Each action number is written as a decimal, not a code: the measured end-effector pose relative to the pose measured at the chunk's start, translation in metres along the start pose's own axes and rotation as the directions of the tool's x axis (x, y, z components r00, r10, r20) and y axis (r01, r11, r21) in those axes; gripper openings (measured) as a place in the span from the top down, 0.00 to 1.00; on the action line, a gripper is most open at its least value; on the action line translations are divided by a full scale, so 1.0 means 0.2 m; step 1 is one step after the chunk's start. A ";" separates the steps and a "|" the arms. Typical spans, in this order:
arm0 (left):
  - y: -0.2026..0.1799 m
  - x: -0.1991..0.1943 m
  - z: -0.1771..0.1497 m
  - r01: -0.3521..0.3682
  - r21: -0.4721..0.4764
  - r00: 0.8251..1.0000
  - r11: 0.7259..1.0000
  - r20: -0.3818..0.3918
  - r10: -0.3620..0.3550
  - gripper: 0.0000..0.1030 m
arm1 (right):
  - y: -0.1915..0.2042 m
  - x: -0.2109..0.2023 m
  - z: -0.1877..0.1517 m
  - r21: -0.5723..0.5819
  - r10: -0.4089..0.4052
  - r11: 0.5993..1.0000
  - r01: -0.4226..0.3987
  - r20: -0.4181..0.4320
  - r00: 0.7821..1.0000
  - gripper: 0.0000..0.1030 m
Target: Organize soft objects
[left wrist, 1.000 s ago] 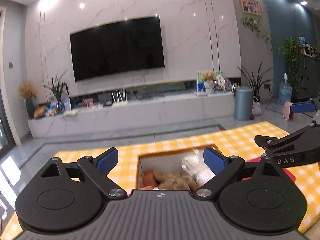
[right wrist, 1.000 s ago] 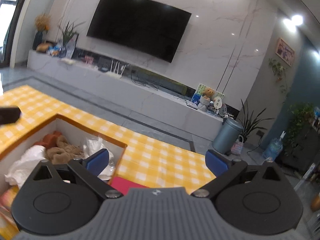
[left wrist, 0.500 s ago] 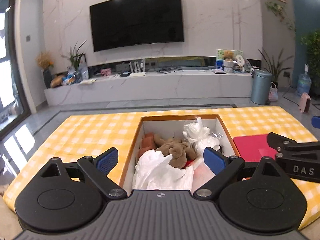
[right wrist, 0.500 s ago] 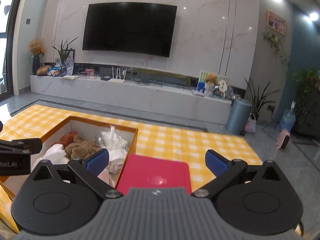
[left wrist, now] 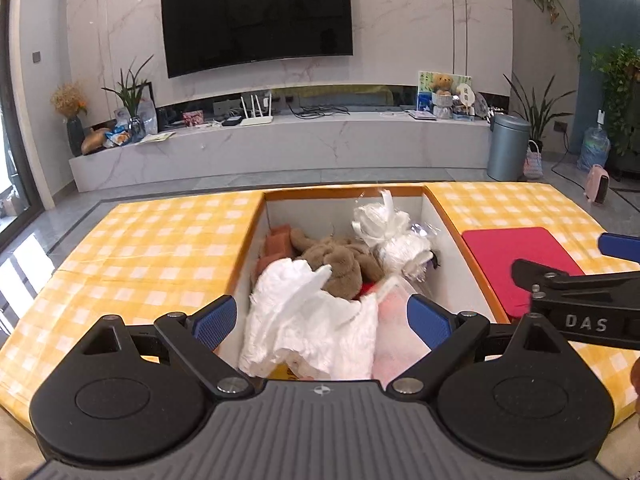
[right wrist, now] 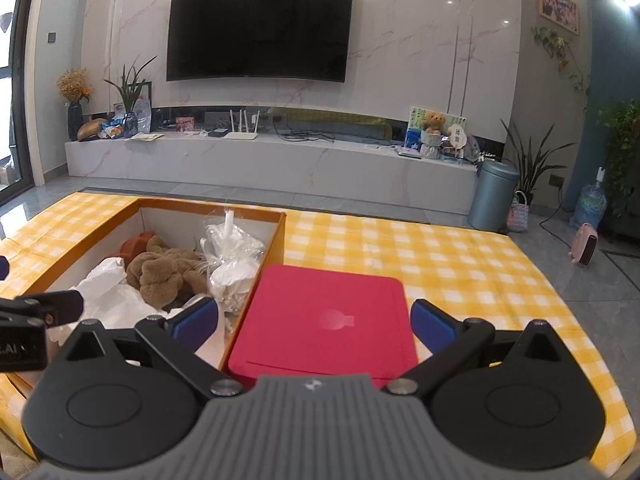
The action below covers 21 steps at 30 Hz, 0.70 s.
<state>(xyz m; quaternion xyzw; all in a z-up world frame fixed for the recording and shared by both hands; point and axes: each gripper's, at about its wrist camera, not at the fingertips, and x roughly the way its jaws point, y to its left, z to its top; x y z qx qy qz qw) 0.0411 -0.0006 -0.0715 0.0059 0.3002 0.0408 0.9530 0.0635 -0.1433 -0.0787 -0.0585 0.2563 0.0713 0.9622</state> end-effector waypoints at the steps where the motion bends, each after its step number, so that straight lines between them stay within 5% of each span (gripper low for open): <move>1: -0.01 0.00 -0.01 0.001 0.008 1.000 1.000 -0.001 -0.001 0.00 | 0.01 0.01 -0.01 -0.004 0.005 1.000 -0.005 -0.004 1.000 0.03; 21: -0.04 0.07 -0.06 0.035 0.010 0.996 0.999 -0.083 -0.034 0.00 | 0.02 0.12 -0.07 0.035 0.047 0.998 -0.044 -0.098 0.994 0.03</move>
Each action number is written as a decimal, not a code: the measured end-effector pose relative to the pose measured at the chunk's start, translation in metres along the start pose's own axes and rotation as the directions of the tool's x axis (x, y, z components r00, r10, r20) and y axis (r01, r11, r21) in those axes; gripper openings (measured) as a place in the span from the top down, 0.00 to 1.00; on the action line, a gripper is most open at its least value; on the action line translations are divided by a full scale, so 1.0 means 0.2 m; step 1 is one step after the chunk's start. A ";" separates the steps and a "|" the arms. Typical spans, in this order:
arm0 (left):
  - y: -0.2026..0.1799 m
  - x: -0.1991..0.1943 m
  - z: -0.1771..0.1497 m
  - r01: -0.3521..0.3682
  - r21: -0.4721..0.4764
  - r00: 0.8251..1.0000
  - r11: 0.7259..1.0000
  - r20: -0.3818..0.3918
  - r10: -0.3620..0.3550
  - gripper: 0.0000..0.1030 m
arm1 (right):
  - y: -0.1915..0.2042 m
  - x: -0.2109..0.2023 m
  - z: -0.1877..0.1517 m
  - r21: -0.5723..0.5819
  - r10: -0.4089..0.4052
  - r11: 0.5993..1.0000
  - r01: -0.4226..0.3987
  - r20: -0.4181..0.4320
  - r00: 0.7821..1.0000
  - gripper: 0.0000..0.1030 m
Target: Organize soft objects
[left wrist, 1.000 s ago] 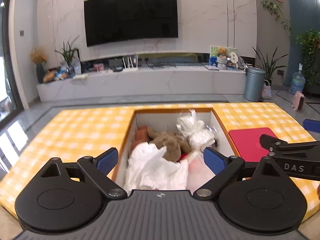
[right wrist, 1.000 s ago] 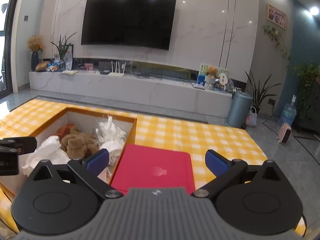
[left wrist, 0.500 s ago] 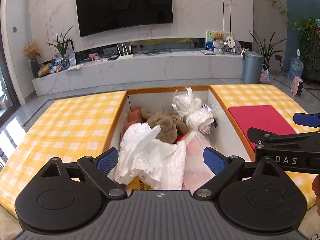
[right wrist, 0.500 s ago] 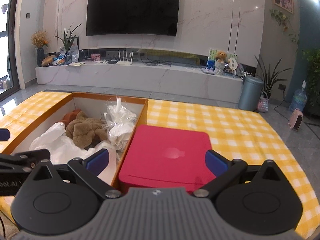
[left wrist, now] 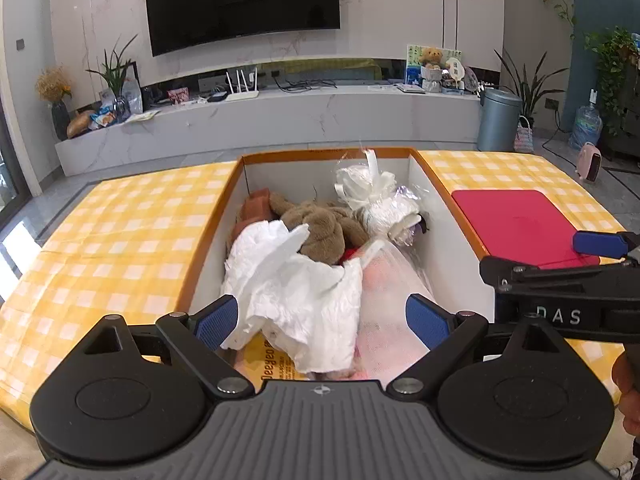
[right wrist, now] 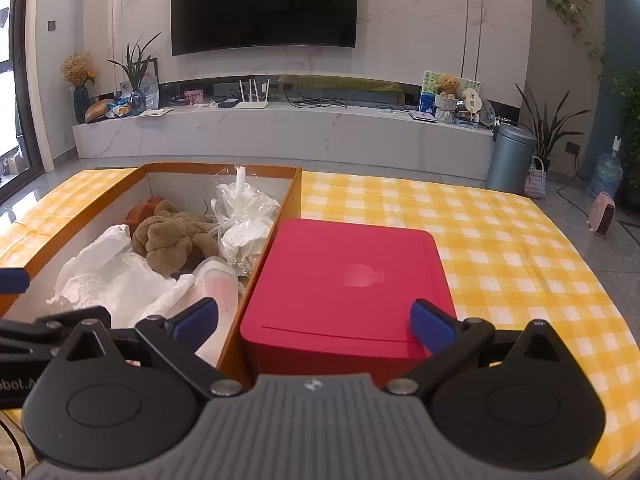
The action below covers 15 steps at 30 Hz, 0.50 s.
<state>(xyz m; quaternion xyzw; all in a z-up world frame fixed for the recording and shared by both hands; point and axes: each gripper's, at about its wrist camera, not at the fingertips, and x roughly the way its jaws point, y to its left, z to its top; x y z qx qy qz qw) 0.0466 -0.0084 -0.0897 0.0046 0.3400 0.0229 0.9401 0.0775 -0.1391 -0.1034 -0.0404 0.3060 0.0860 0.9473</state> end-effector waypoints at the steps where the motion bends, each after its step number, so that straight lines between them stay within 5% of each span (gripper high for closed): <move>1: 0.00 0.00 0.00 0.003 -0.001 1.000 1.000 -0.004 -0.003 0.00 | 0.00 0.00 0.00 0.002 0.001 1.000 -0.001 -0.001 1.000 0.03; 15: 0.01 -0.02 0.00 0.006 -0.007 1.000 1.000 0.004 -0.006 0.00 | -0.02 0.01 0.00 0.013 -0.022 1.000 0.022 -0.006 1.000 0.03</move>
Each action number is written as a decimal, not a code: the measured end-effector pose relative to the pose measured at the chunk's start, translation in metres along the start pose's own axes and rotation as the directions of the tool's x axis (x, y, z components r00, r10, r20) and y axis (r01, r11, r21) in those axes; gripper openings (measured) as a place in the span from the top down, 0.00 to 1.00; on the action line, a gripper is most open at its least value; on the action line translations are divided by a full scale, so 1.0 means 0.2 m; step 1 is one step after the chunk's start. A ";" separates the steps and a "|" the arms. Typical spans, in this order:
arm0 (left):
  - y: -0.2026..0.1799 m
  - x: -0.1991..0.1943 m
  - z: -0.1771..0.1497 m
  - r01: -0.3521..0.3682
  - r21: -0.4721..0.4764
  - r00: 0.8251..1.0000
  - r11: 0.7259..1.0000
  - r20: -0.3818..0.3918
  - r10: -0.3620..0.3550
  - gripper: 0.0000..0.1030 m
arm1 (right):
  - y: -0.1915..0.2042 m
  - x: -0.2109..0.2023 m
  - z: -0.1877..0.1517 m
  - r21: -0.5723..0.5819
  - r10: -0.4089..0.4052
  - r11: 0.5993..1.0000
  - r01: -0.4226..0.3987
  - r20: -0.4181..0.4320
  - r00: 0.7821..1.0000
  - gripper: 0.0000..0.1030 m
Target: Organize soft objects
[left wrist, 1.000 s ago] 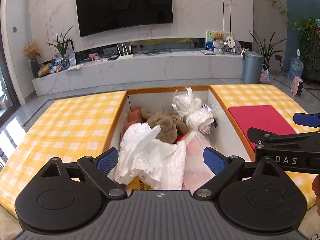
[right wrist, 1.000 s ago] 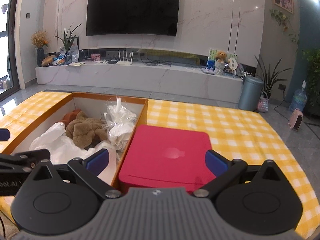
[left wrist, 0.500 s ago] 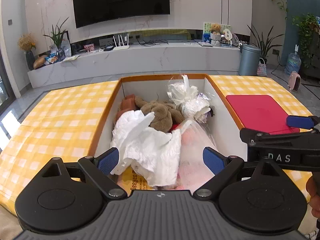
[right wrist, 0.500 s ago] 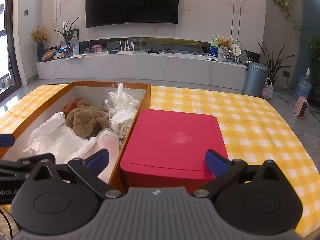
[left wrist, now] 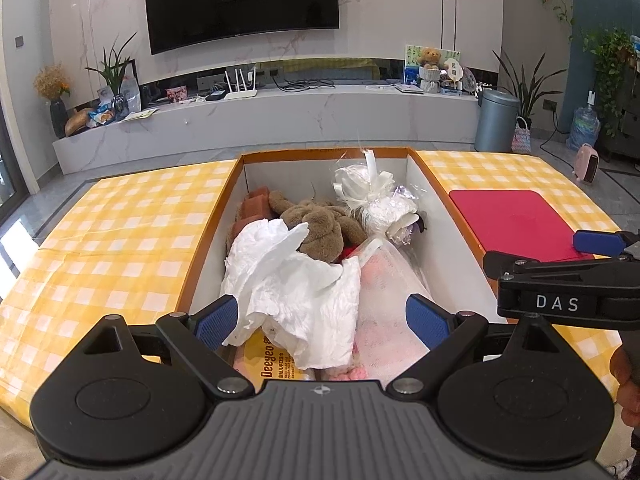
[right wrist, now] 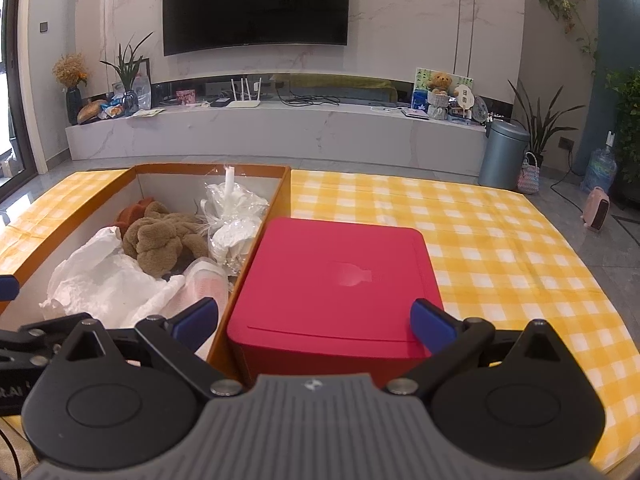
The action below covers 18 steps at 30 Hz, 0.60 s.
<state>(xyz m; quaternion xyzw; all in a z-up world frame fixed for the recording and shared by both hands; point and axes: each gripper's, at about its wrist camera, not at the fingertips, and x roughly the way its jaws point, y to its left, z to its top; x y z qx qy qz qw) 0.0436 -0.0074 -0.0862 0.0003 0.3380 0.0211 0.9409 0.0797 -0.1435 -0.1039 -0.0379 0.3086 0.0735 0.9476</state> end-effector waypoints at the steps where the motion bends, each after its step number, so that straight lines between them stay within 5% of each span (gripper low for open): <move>1: 0.00 0.00 0.00 0.000 -0.003 1.000 1.000 0.002 0.000 0.00 | 0.00 0.00 0.00 0.000 0.001 1.000 -0.001 0.000 1.000 0.03; 18: 0.03 -0.01 0.01 -0.006 -0.040 1.000 0.999 0.007 0.006 0.00 | 0.05 0.02 -0.01 -0.073 -0.033 0.997 0.033 -0.005 0.999 0.03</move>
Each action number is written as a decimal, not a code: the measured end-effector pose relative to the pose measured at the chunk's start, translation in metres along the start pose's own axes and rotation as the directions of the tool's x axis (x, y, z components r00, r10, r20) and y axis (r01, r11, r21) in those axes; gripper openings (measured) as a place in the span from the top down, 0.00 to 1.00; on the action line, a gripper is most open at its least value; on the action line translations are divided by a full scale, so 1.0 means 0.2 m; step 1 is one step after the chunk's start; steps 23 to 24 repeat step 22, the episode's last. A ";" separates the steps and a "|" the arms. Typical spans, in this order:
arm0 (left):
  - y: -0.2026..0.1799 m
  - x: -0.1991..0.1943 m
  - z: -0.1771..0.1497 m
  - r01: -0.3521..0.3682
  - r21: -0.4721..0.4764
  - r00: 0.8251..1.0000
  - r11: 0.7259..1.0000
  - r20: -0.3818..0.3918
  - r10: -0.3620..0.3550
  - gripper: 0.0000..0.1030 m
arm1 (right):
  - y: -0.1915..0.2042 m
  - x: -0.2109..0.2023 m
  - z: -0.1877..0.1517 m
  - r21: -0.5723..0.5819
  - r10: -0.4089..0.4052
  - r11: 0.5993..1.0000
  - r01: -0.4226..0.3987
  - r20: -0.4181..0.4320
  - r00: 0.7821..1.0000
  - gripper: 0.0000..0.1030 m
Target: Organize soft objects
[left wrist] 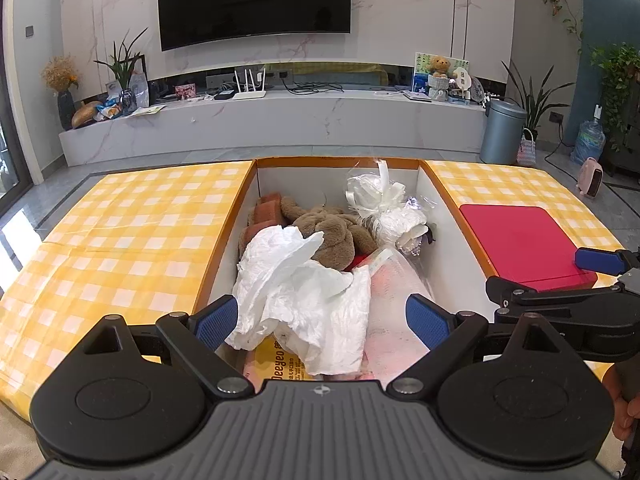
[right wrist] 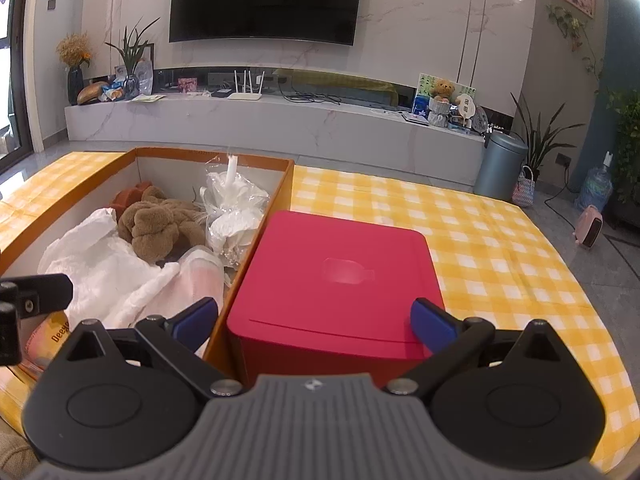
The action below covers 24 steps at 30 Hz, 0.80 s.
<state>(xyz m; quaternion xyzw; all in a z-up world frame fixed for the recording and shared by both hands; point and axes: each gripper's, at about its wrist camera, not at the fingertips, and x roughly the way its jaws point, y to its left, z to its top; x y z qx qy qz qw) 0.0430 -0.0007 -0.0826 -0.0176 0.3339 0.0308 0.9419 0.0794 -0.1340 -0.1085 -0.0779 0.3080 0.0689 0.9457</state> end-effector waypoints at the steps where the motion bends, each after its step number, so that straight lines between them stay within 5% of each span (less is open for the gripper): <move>1: 0.00 0.00 0.00 0.000 0.000 1.000 1.000 -0.001 0.000 0.00 | 0.00 0.00 0.00 -0.004 -0.002 1.000 0.002 -0.001 1.000 0.03; 24: 0.00 0.02 -0.01 -0.010 0.003 1.000 1.000 -0.024 0.010 0.00 | 0.05 -0.01 0.00 -0.043 0.009 0.999 -0.009 -0.003 1.000 0.03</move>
